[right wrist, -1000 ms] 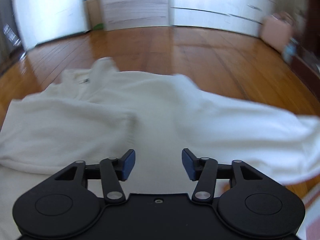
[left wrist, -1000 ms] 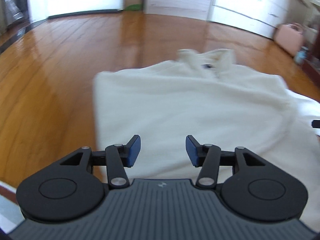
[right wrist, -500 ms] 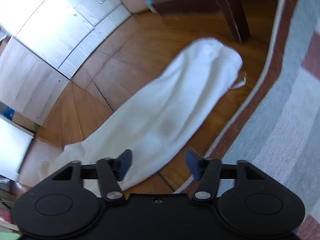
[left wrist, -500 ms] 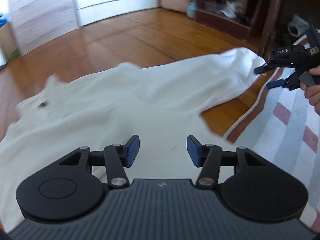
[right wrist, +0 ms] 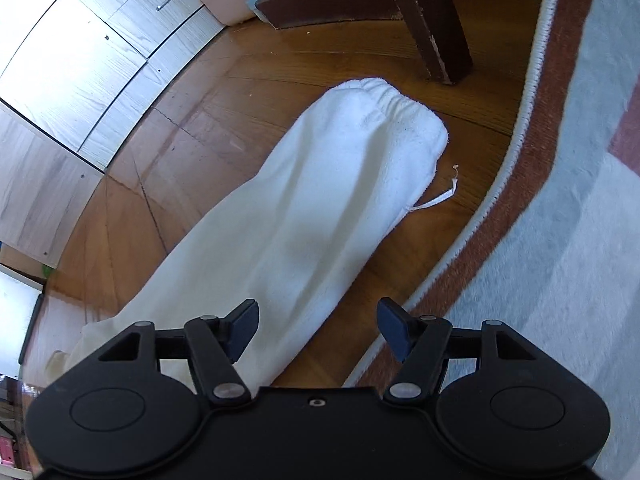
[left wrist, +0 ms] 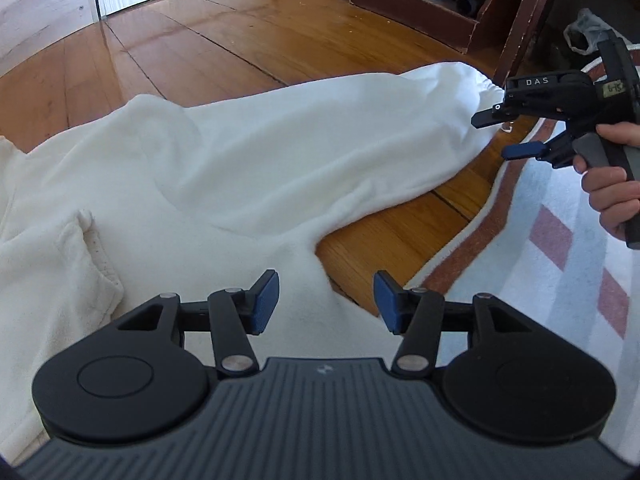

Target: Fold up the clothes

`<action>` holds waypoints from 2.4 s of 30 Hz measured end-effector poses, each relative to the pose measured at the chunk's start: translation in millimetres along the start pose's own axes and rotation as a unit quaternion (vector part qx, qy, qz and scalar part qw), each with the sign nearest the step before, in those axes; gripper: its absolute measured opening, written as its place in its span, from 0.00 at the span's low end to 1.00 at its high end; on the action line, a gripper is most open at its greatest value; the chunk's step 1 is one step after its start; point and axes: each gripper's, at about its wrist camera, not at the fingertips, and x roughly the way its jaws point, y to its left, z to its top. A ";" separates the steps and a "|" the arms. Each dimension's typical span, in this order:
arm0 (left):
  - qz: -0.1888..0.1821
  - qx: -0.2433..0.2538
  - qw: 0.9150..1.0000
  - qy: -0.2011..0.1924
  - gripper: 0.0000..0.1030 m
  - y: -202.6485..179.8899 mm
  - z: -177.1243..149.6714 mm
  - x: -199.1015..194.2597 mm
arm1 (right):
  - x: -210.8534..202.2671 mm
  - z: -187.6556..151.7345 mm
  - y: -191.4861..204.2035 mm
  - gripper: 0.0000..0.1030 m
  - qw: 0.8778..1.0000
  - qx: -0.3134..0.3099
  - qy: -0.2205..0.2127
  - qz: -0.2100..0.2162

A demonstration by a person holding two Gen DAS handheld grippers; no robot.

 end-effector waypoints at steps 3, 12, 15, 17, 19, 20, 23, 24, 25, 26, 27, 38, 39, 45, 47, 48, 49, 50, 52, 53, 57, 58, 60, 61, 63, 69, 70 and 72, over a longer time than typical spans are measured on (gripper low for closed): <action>0.005 0.002 1.000 -0.007 0.49 3.0 1.0 1.2 | 2.5 5.8 -5.6 0.68 1.000 0.007 -0.008 -0.004; -0.001 -0.049 0.999 -0.007 0.50 23.3 -1.3 -3.8 | 23.7 9.3 21.4 0.08 0.998 -0.038 -0.012 -0.042; -0.005 -0.089 0.996 -0.017 0.50 41.3 -6.2 -14.2 | 15.1 4.0 49.7 0.08 0.991 -0.112 -0.046 -0.055; 0.006 -0.120 0.992 -0.025 0.50 58.4 -7.6 -24.7 | 0.0 2.3 71.6 0.08 0.988 -0.129 -0.076 -0.022; 0.021 -0.160 0.986 -0.037 0.50 79.3 -10.0 -38.1 | -13.7 1.7 100.4 0.08 0.985 -0.142 -0.091 0.021; 0.023 -0.181 0.982 -0.046 0.50 90.5 -13.0 -45.9 | -20.0 0.3 117.7 0.08 0.983 -0.153 -0.098 0.041; 0.028 -0.235 0.969 -0.073 0.50 124.3 -24.9 -70.1 | -42.0 -15.3 171.1 0.08 0.970 -0.173 -0.101 0.137; 0.032 -0.256 0.963 -0.081 0.50 136.7 -31.8 -78.7 | -48.7 -23.6 189.7 0.08 0.963 -0.179 -0.096 0.176; 0.038 -0.277 0.956 -0.087 0.50 149.0 -39.0 -87.2 | -54.3 -34.9 209.3 0.08 0.953 -0.187 -0.085 0.221; 0.051 -0.302 0.948 -0.090 0.50 160.6 -48.2 -95.3 | -59.4 -47.8 229.2 0.08 0.942 -0.202 -0.074 0.258; 0.066 -0.327 0.938 -0.092 0.50 171.9 -57.4 -103.1 | -63.1 -63.5 249.6 0.08 0.930 -0.232 -0.063 0.280; 0.144 -0.396 0.904 -0.074 0.58 196.5 -102.7 -115.9 | -7.1 -191.8 320.4 0.24 0.851 -0.438 0.136 0.258; 0.144 -0.388 0.907 -0.080 0.59 196.0 -99.5 -116.6 | -12.9 -182.6 309.2 0.31 0.857 -0.410 0.136 0.281; 0.127 -0.287 0.945 -0.091 0.70 182.9 -60.2 -100.0 | -25.1 -141.9 260.7 0.46 0.900 -0.387 0.067 0.188; 0.140 -0.233 0.959 -0.078 0.78 170.0 -42.5 -86.5 | -23.3 -144.9 250.5 0.46 0.883 -0.452 0.045 0.121; 0.153 -0.214 0.962 -0.079 0.79 165.7 -36.7 -79.7 | -23.1 -148.1 245.1 0.46 0.870 -0.482 0.037 0.093; 0.166 -0.194 0.964 -0.080 0.82 161.5 -30.9 -72.8 | -23.7 -153.4 239.6 0.46 0.859 -0.505 0.035 0.078; 0.178 -0.175 0.965 -0.081 0.88 157.2 -25.2 -66.0 | -23.6 -158.1 234.3 0.46 0.852 -0.518 0.040 0.073; 0.189 -0.135 0.970 -0.065 0.93 153.8 -13.1 -45.6 | -16.2 -166.0 226.6 0.46 0.847 -0.525 0.054 0.069; 0.183 -0.112 0.976 -0.037 0.93 155.1 -6.7 -30.4 | -8.3 -169.4 225.7 0.46 0.844 -0.529 0.059 0.062; 0.160 -0.076 0.983 -0.040 0.29 155.8 -0.2 -18.5 | 16.1 -182.6 224.9 0.45 0.836 -0.548 0.020 0.006; 0.162 -0.089 0.981 -0.055 0.22 155.5 0.4 -27.7 | 20.2 -186.0 225.4 0.45 0.831 -0.556 0.006 -0.004; 0.168 -0.121 0.971 -0.122 0.21 154.7 -6.9 -60.8 | 24.7 -192.7 228.4 0.22 0.822 -0.569 -0.015 -0.015; 0.170 -0.136 0.963 -0.160 0.22 154.1 -12.6 -79.6 | 25.8 -191.7 228.8 0.16 0.826 -0.564 -0.010 -0.013; 0.182 -0.188 0.941 -0.215 0.31 157.6 -30.9 -112.2 | 23.2 -189.4 227.5 0.13 0.835 -0.551 -0.009 0.001; 0.208 -0.327 0.907 -0.162 0.64 200.0 -100.1 -119.0 | 23.3 -190.7 216.5 0.13 0.832 -0.555 -0.011 -0.014; 0.189 -0.346 0.908 -0.143 0.64 209.8 -107.6 -113.2 | 24.6 -189.1 216.0 0.13 0.835 -0.550 -0.008 -0.012; 0.169 -0.378 0.902 -0.123 0.64 223.3 -117.4 -109.2 | 25.3 -186.9 217.2 0.13 0.840 -0.543 -0.003 -0.012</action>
